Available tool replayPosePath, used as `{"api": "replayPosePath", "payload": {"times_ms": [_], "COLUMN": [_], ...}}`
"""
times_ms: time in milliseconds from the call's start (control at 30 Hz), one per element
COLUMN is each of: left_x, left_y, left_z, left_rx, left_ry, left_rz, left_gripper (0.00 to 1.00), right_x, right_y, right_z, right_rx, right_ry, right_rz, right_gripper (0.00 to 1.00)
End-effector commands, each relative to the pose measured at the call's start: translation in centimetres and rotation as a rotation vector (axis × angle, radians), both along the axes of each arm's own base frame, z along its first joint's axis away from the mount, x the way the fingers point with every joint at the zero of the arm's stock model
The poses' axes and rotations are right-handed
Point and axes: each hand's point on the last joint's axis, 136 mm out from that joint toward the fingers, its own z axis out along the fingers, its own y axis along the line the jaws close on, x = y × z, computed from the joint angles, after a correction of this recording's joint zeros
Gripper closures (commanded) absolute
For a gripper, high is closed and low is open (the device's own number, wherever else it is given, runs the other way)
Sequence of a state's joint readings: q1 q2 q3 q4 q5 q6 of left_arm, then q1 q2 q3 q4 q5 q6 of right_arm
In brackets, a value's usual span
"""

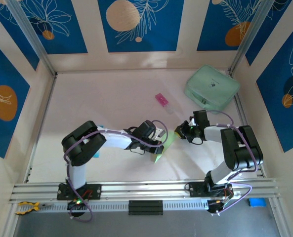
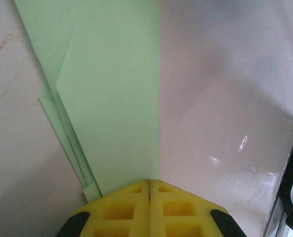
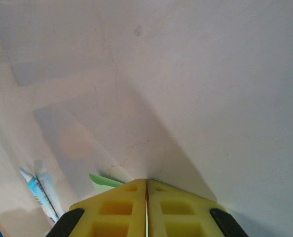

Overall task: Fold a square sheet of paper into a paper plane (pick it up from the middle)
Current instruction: Perform the fifth fold on the wing at the bottom-center of the table.

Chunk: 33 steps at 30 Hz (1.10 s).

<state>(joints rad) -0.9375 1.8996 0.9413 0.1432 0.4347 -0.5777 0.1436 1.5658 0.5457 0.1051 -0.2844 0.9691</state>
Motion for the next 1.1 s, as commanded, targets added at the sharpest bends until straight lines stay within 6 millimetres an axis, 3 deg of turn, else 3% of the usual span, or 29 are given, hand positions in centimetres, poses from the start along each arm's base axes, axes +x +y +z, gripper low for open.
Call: {"api": "replayPosePath", "payload": {"times_ms": [0,233,367,500,667,1067], "left_x": [-3.2,-3.1,-3.1,-3.0,-2.9,-2.7], "left_y": [6.0,7.2,7.6,7.7,7.5,7.4], "left_z": [-6.1,-6.1,-5.8,-5.5,-5.3,-5.1], "left_rx": [0.27,0.28,0.279,0.275,0.26,0.253], "left_ry": [0.142,0.134,0.125,0.116,0.113,0.102], "left_rz": [0.036,0.077,0.093,0.104,0.105,0.11], "left_gripper": [1.0,1.0,1.0,1.0,1.0,1.0], "right_x": [1.0,0.2,-1.3,-2.9,-4.1,-8.4], "right_y": [-1.6,-0.4,2.2,5.0,6.2,8.4], "right_z": [0.4,4.9,5.7,4.5,1.9,1.1], "right_rx": [-0.056,-0.018,0.037,0.042,0.073,0.015], "right_ry": [-0.07,-0.234,-0.244,-0.198,-0.12,-0.094], "right_rz": [-0.063,0.008,0.101,0.182,0.199,0.267], "right_gripper": [0.89,0.85,0.85,0.87,0.92,0.94]}}
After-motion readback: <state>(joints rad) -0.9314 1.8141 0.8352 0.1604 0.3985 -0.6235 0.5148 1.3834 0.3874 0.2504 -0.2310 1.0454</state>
